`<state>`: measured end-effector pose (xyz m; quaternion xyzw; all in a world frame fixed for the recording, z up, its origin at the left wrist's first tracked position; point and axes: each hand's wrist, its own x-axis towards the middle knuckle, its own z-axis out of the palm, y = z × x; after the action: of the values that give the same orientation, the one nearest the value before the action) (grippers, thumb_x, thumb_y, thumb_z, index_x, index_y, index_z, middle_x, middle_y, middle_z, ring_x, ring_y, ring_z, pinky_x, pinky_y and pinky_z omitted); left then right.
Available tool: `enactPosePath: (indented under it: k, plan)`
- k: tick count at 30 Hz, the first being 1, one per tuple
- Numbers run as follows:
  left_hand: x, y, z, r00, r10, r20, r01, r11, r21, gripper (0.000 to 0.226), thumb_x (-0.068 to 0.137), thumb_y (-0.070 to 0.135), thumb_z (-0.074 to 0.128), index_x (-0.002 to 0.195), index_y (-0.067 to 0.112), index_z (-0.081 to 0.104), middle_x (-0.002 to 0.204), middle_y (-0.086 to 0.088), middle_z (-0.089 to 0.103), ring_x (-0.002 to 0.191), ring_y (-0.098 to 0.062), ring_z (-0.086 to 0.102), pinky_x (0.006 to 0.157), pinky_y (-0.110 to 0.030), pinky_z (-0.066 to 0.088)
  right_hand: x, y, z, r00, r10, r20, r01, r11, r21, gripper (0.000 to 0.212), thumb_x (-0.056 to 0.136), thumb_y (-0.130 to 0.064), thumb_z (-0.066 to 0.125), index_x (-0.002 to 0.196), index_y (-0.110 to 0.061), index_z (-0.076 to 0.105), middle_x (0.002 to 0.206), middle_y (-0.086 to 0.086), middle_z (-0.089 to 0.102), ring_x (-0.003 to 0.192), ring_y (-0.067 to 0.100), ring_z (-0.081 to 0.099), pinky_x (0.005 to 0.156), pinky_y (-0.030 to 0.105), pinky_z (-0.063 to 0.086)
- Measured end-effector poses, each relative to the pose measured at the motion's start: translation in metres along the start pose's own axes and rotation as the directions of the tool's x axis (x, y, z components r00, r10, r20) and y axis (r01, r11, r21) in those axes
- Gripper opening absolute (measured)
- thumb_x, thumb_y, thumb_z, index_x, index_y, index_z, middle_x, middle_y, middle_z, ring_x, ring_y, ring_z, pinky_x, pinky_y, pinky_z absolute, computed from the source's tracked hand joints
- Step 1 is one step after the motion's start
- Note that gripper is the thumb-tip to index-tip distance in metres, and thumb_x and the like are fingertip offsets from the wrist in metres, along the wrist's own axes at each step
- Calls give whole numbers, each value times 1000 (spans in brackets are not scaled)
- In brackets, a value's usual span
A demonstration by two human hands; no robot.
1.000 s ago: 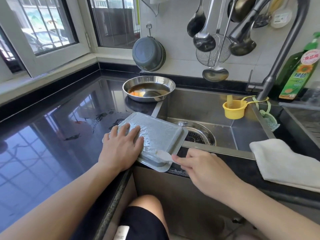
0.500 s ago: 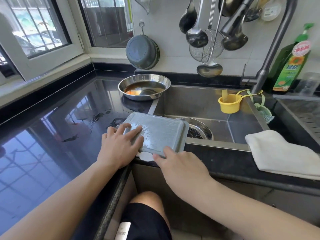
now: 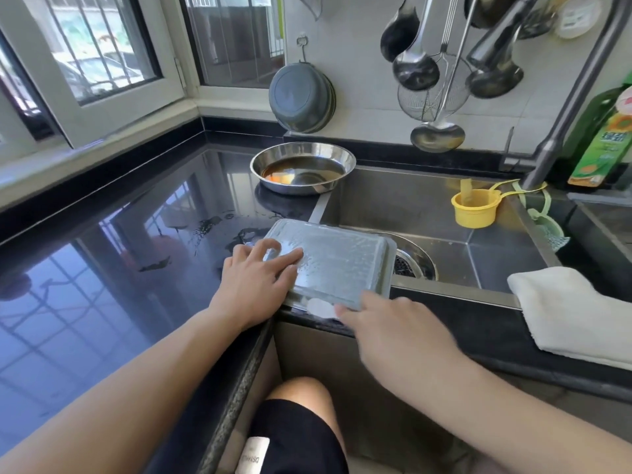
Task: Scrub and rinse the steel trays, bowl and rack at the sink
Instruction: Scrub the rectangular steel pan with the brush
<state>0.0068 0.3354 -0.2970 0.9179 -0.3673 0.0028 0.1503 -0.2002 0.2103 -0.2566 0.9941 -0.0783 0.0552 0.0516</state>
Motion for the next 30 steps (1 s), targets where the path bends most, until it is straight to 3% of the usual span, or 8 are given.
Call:
enactPosePath:
  k: [6, 11, 13, 16, 20, 23, 26, 30]
  plan:
    - [8, -17, -2, 1000, -28, -11, 23, 932, -363, 41, 97, 33, 44, 124, 51, 69, 144, 16, 52, 118, -18, 35, 103, -28, 24, 47, -31, 0, 1000, -22, 22, 21, 999, 30, 40, 100, -16, 46, 138, -27, 56, 113, 6, 55, 99, 36, 62, 67, 38, 35]
    - [4, -11, 0, 998, -16, -54, 1, 963, -268, 40, 106, 26, 47, 129, 51, 67, 148, 16, 51, 121, -19, 36, 112, -35, 28, 39, -22, 3, 999, -38, 16, 38, 998, 47, 41, 101, -16, 45, 139, -29, 54, 102, 5, 50, 94, 37, 62, 66, 38, 34]
    - [4, -12, 0, 999, -2, -53, -11, 971, -238, 37, 109, 30, 45, 132, 51, 65, 151, 14, 50, 125, -22, 37, 114, -37, 27, 22, 0, 7, 999, -43, 12, 42, 998, 54, 44, 102, -18, 43, 141, -36, 50, 96, 2, 42, 93, 37, 62, 65, 38, 33]
    - [4, -9, 2, 999, 18, -41, -25, 983, -180, 42, 109, 27, 40, 137, 51, 61, 156, 13, 47, 135, -24, 36, 117, -39, 24, -17, 49, 16, 999, -32, 18, 30, 994, 102, 48, 104, -27, 42, 146, -50, 40, 99, -5, 49, 88, 34, 61, 64, 37, 35]
    - [4, -7, 1, 999, 36, -11, -37, 983, -181, 52, 99, 42, 27, 139, 51, 59, 157, 12, 46, 143, -21, 32, 119, -41, 24, -50, 96, 24, 999, -33, -41, 39, 987, 155, 47, 103, -29, 55, 140, -58, 50, 81, -13, 43, 63, 18, 52, 53, 34, 38]
    - [3, -6, 1, 998, 58, 2, -57, 980, -192, 47, 107, 24, 37, 142, 48, 57, 159, 12, 43, 147, -17, 29, 121, -35, 20, -38, 111, 26, 987, -124, -104, 140, 977, 159, 43, 99, -22, 60, 132, -50, 61, 79, -12, 45, 56, 17, 45, 48, 30, 34]
    - [1, -6, -1, 998, 64, 9, -60, 973, -224, 55, 105, 12, 41, 143, 47, 56, 161, 13, 41, 148, -15, 28, 122, -33, 19, -13, 126, 23, 974, -202, -106, 218, 961, 168, 46, 94, -10, 69, 124, -45, 70, 84, -10, 55, 63, 14, 48, 55, 23, 31]
    - [0, -5, -2, 998, 63, 10, -58, 967, -248, 59, 102, 9, 41, 142, 50, 57, 161, 16, 40, 150, -11, 27, 122, -33, 20, 17, 166, 14, 997, -39, -71, 55, 971, 232, 26, 100, -24, 63, 117, -41, 75, 90, -11, 62, 83, 18, 61, 63, 32, 42]
